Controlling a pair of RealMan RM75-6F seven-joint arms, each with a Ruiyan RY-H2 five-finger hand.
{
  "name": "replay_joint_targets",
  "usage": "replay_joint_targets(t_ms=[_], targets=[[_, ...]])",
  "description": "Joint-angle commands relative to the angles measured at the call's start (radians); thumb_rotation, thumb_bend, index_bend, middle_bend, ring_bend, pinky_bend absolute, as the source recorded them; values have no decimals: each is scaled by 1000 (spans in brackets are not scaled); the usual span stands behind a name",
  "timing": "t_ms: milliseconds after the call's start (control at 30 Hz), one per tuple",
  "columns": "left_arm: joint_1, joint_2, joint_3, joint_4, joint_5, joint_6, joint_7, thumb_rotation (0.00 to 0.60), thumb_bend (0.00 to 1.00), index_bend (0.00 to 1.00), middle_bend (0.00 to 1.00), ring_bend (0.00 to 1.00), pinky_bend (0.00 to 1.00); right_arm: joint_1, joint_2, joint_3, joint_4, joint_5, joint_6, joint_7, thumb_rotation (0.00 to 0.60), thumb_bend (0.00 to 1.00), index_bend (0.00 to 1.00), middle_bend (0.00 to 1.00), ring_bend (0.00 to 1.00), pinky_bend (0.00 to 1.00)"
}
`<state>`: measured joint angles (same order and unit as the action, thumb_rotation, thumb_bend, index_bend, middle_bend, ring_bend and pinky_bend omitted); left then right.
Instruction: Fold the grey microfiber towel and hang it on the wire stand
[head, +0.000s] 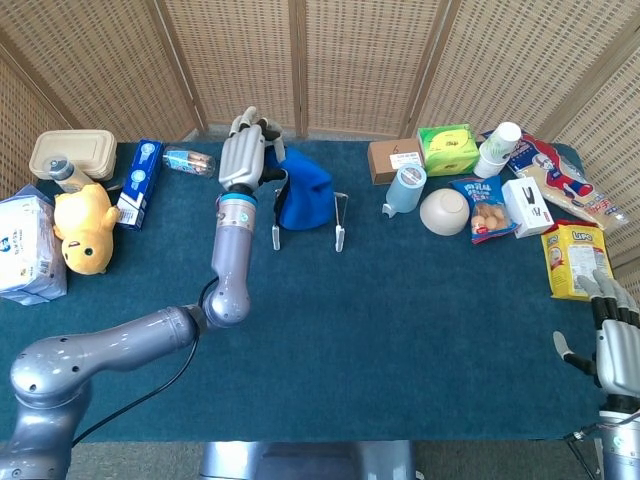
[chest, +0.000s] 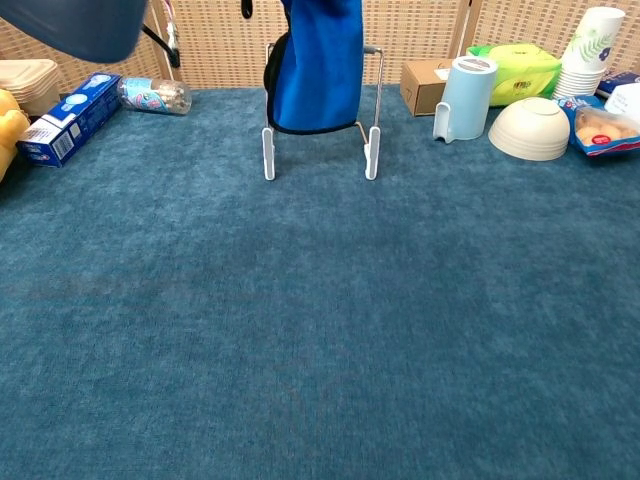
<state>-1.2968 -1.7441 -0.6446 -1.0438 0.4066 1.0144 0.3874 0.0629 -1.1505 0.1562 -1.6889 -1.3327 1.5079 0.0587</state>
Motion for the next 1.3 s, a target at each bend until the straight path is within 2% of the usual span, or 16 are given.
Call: replay_joint_targets(t_ms=[33,433,667,767,867,1033,1133,1300], targets=[[-18,-26,0,35,-2,-22,-3,600,533,744,326,66,0,-3,1,0,1,2,1,0,600,280,97,59,0,0],[-74,-113,16,234,56,-40,5,600,535,736,326,66,0,-16,11,1,-1,5,5,4,600,281,92,59,0,0],[-105,-182,6,391,69,-96,-7,600,534,727,325,66,0,-23,20,3,-12,7,11,-7,600,281,90,59,0,0],[-124,-212,2,460,75,-132,-9,600,520,681,309,56,0,-25,24,4,-20,10,12,-14,600,281,90,59,0,0],[-137,-231,1,508,91,-164,-17,600,449,591,248,18,0,-26,28,4,-28,10,11,-18,600,281,88,59,0,0],[-145,-238,4,531,135,-191,-44,600,286,279,66,0,0,-26,28,6,-33,6,13,-22,600,281,88,59,0,0],[-142,-234,7,525,159,-187,-52,600,229,178,21,0,0,-26,27,6,-35,3,14,-23,600,281,88,59,0,0],[-134,-221,-1,496,183,-170,-67,600,190,102,0,0,0,-30,27,7,-34,-1,20,-20,600,281,87,59,0,0]])
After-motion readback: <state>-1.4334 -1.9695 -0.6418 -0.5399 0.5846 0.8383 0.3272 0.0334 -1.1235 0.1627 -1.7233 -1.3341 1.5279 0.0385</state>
